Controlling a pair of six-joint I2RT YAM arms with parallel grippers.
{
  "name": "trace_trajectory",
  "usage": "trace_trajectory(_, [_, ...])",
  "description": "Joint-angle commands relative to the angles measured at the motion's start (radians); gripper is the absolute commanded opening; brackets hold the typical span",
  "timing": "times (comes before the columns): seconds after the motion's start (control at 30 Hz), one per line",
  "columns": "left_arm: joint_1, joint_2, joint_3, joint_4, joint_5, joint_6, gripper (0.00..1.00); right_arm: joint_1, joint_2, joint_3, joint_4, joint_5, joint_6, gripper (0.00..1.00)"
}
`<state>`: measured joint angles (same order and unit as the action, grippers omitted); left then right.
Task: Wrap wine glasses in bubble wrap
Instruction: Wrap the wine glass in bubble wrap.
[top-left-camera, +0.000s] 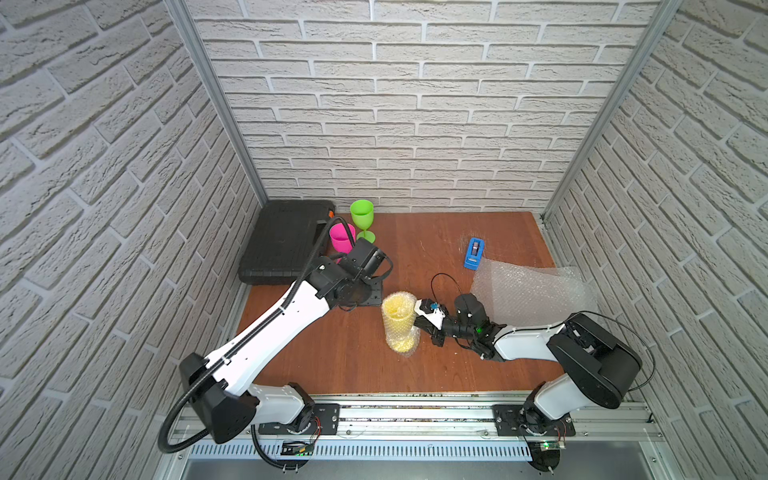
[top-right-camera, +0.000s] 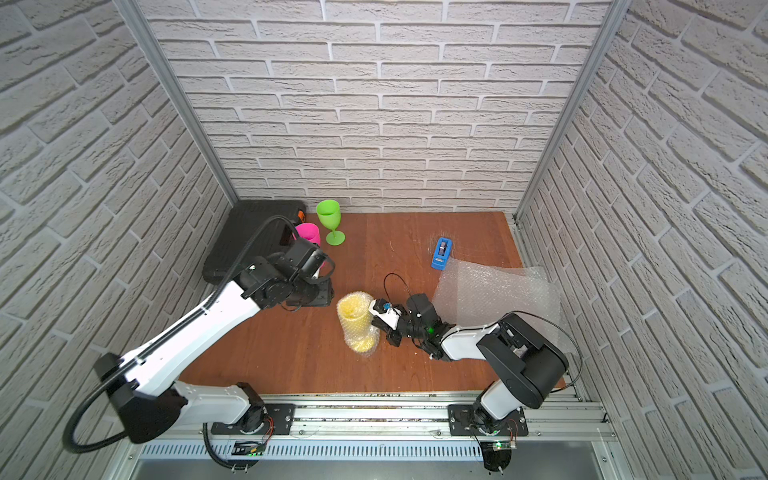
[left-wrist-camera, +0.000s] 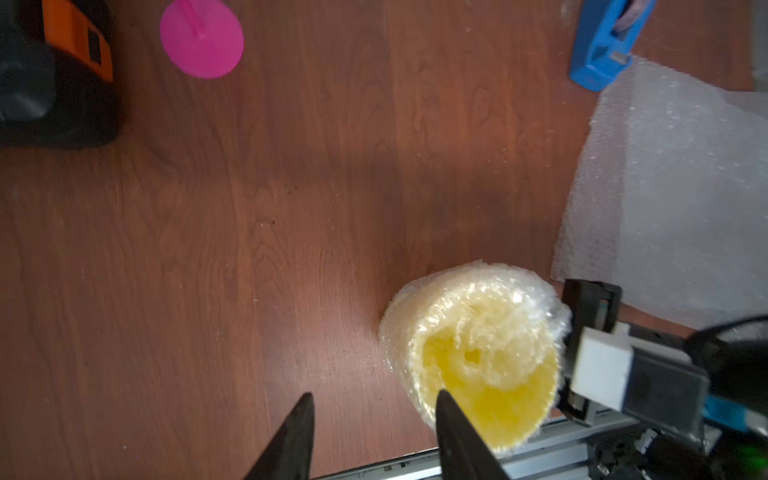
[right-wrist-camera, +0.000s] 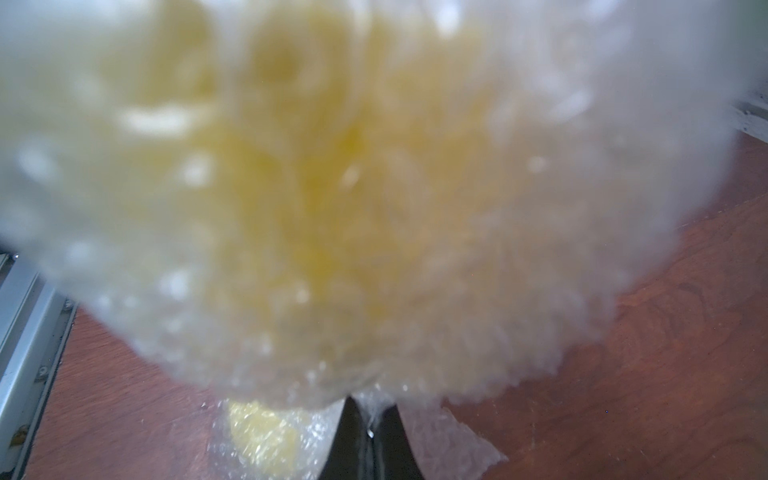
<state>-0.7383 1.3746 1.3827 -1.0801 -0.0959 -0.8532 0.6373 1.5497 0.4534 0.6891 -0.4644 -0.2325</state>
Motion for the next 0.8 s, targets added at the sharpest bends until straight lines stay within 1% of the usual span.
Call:
trace_trajectory(0.0, [-0.029, 0.064, 0.010, -0.034, -0.015, -0.151, 0.52, -0.004, -0.009, 0.014, -0.028, 0.008, -0.005, 0.03])
trace_trajectory(0.1, [-0.037, 0.116, 0.000, -0.025, -0.007, -0.169, 0.50, -0.004, -0.009, 0.016, -0.035, 0.009, -0.007, 0.03])
trace_trajectory(0.17, [-0.038, 0.140, -0.010, -0.006, 0.004, -0.170, 0.46, -0.003, -0.010, 0.016, -0.036, 0.011, -0.007, 0.03])
trace_trajectory(0.3, [-0.037, 0.154, -0.043, 0.054, 0.035, -0.173, 0.34, -0.003, -0.013, 0.015, -0.042, 0.016, -0.010, 0.03])
trace_trajectory(0.47, [-0.035, 0.162, -0.043, 0.036, 0.025, -0.159, 0.15, -0.003, -0.023, 0.012, -0.046, 0.021, -0.011, 0.03])
trace_trajectory(0.6, [-0.033, 0.155, -0.042, 0.026, 0.012, -0.156, 0.05, -0.004, -0.038, 0.014, -0.052, 0.011, -0.005, 0.03])
trace_trajectory(0.7, [-0.035, 0.152, -0.036, 0.010, -0.005, -0.154, 0.01, -0.004, -0.056, 0.018, -0.071, 0.007, -0.007, 0.07])
trace_trajectory(0.77, [-0.035, 0.147, -0.027, -0.003, -0.022, -0.151, 0.00, -0.003, -0.073, 0.018, -0.080, 0.007, -0.009, 0.12])
